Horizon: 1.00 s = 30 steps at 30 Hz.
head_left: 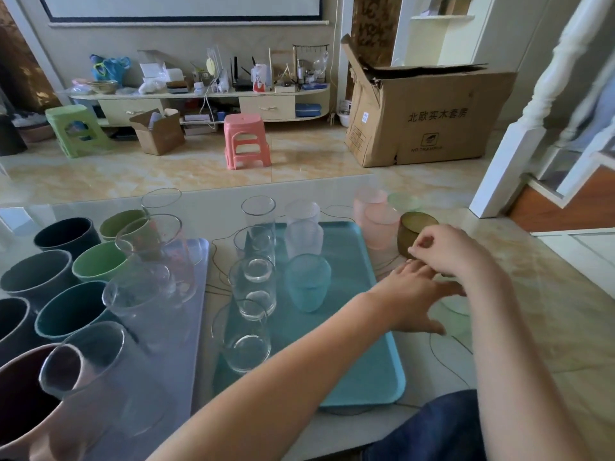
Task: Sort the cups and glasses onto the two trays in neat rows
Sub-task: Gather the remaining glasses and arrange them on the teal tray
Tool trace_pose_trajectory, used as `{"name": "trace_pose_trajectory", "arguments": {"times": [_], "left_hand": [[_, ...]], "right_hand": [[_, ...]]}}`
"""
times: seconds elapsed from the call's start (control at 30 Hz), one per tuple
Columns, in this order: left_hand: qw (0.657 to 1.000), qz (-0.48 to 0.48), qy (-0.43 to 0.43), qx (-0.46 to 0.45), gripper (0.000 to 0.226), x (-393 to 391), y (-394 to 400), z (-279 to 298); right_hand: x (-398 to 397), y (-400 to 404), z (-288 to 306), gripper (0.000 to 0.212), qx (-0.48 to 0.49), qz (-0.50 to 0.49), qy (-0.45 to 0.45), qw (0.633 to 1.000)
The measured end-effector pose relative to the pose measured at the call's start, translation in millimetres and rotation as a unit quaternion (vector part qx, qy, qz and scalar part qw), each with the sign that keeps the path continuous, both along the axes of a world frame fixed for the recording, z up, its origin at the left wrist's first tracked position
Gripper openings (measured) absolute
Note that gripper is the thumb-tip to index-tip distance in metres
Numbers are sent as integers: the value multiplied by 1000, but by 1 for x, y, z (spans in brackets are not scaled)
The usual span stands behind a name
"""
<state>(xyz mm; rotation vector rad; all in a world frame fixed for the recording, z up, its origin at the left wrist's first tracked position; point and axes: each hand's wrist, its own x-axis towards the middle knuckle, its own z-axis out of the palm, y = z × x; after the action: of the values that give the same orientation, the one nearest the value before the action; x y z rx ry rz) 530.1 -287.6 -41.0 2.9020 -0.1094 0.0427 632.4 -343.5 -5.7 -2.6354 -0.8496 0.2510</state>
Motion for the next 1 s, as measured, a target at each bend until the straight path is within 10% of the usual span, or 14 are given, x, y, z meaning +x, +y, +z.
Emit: {"name": "trace_pose_trajectory", "arguments": {"times": [0.23, 0.57, 1.0], "left_hand": [[999, 45, 2, -31, 24, 6, 1, 9], [988, 155, 24, 5, 28, -103, 38, 7], [983, 150, 96, 30, 28, -155, 70, 12]], "right_hand": [[18, -8, -1, 9, 77, 13, 56, 995], [42, 14, -36, 40, 74, -14, -36, 996], [33, 17, -43, 24, 108, 5, -29, 994]]}}
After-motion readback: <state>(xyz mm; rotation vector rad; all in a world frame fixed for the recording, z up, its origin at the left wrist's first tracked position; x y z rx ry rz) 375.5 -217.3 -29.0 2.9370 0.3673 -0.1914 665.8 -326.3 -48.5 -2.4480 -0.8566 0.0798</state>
